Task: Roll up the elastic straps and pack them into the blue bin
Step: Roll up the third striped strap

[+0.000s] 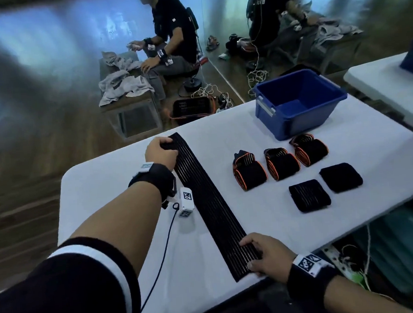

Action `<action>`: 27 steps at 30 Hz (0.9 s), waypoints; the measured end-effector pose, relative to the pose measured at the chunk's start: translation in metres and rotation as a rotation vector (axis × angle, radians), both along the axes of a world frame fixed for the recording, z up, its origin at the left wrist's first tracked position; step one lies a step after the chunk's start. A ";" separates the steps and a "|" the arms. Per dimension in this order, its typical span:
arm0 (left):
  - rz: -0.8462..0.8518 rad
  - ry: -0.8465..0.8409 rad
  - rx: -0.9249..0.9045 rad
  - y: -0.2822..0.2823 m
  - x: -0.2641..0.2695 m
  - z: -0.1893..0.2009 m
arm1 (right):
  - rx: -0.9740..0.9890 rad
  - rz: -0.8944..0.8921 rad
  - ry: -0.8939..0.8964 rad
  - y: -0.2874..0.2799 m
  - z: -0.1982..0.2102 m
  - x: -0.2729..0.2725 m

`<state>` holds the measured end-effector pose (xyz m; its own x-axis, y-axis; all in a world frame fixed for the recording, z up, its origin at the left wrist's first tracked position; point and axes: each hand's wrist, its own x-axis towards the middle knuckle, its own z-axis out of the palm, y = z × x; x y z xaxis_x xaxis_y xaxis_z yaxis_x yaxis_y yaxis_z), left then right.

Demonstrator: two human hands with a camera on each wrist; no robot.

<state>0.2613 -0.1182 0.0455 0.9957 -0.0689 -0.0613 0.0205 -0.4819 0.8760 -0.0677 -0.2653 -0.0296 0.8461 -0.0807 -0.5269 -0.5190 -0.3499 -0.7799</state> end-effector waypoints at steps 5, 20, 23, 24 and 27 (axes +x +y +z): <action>-0.107 0.049 0.085 -0.007 0.021 -0.035 | -0.101 0.006 0.004 0.015 -0.002 -0.011; -0.221 -0.029 0.337 0.025 -0.007 -0.056 | -0.320 0.133 -0.060 0.013 -0.011 -0.014; -0.324 -0.106 0.272 0.050 -0.065 -0.057 | -0.331 0.206 -0.051 0.010 -0.005 -0.011; -0.369 -0.124 0.253 0.058 -0.088 -0.057 | -0.329 0.243 -0.055 0.009 -0.003 -0.009; -0.522 -0.081 0.233 0.077 -0.154 -0.060 | -0.336 0.339 -0.075 0.005 0.000 -0.006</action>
<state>0.1073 -0.0411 -0.0145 0.8355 -0.5464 -0.0589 -0.3346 -0.5908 0.7341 -0.0734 -0.2604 -0.0292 0.8890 0.0508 -0.4552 -0.2788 -0.7285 -0.6258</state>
